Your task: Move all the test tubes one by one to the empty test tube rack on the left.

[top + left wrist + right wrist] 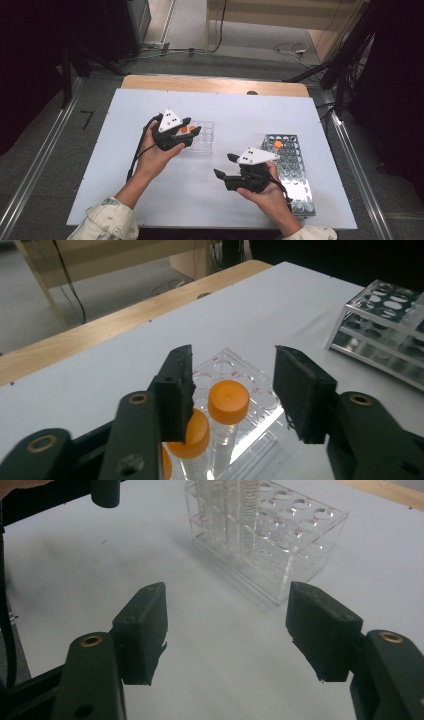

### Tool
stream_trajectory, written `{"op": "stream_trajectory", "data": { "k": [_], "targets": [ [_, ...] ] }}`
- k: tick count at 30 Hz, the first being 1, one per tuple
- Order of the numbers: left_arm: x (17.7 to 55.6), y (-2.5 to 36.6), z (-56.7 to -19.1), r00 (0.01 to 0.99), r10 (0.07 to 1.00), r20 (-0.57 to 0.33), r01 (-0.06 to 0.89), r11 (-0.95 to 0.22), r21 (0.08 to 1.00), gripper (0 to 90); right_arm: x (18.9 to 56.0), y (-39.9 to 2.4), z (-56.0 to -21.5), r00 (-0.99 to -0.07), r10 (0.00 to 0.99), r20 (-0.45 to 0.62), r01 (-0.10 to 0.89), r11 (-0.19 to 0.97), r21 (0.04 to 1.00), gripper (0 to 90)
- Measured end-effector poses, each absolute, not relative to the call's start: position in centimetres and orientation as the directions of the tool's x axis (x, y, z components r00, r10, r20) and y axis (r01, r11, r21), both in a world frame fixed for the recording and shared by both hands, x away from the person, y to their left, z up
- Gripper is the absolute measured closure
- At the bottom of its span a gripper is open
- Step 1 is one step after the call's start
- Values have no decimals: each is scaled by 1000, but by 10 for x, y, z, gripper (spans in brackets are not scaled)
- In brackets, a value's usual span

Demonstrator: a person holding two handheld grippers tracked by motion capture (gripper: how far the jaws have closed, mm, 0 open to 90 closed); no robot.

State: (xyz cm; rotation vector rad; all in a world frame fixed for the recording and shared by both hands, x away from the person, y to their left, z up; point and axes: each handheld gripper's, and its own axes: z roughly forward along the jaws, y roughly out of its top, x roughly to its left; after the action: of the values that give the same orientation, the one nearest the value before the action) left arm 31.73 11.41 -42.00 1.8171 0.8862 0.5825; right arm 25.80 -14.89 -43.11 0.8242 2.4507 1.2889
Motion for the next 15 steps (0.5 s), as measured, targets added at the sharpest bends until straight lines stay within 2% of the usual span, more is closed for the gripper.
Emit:
{"op": "stream_trajectory", "data": {
  "k": [3,6,8,15],
  "targets": [
    [315,115,-417,625,779,-36,319,-213,924,436,258,-150,-431,-804,593,41,370,446,815,316],
    [314,118,-413,632,767,-112,362,-164,917,314,258,-152,-430,-802,596,38,366,441,820,315],
    [312,120,-411,632,762,-143,375,-139,917,288,258,-154,-429,-797,602,42,371,434,821,314],
    [302,122,-407,637,762,-119,360,-157,920,222,258,-167,-421,-776,630,43,373,402,837,297]
  ]
}}
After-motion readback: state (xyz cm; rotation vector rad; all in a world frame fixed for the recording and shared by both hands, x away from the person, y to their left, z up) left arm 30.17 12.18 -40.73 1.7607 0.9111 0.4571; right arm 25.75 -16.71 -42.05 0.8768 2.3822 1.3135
